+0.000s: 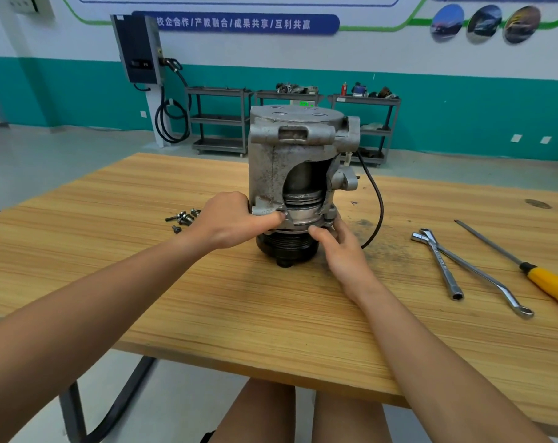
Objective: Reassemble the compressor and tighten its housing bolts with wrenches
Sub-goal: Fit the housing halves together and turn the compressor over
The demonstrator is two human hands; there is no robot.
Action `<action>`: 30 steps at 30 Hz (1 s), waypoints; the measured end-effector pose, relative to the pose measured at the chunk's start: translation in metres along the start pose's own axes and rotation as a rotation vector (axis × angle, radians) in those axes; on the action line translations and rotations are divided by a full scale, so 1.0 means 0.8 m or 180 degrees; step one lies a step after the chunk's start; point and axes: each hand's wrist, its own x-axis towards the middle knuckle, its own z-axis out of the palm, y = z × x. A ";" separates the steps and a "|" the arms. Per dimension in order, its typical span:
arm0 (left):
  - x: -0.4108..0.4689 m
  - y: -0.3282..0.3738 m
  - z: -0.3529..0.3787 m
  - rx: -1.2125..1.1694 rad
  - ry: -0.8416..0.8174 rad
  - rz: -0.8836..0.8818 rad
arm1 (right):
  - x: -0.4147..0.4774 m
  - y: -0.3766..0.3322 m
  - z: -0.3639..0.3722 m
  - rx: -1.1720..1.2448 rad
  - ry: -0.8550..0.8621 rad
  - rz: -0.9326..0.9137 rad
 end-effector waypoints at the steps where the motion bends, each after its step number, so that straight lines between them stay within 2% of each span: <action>1: 0.000 -0.001 0.000 -0.0044 0.0001 -0.0035 | 0.000 0.000 -0.001 0.0016 -0.0005 0.0010; 7: -0.001 -0.010 -0.001 -0.0739 -0.0122 -0.0241 | -0.001 -0.005 -0.005 0.0116 -0.0051 0.0197; 12: 0.000 -0.009 -0.007 -0.0822 -0.0219 -0.0263 | 0.001 -0.004 -0.005 0.0131 -0.0033 0.0246; 18: 0.006 -0.013 -0.010 -0.1141 -0.0472 -0.0353 | 0.003 0.001 -0.005 -0.0044 -0.0091 -0.0011; 24: -0.001 -0.017 -0.004 -0.1243 -0.0327 -0.0297 | 0.006 0.007 -0.007 -0.0010 -0.0053 0.0069; 28: -0.019 -0.027 -0.017 -0.1682 -0.0965 -0.0341 | 0.011 0.012 -0.011 0.0058 0.0070 0.0136; 30: -0.033 -0.033 -0.009 -0.1314 -0.0976 -0.0049 | 0.013 0.014 -0.012 0.0116 0.0140 0.0177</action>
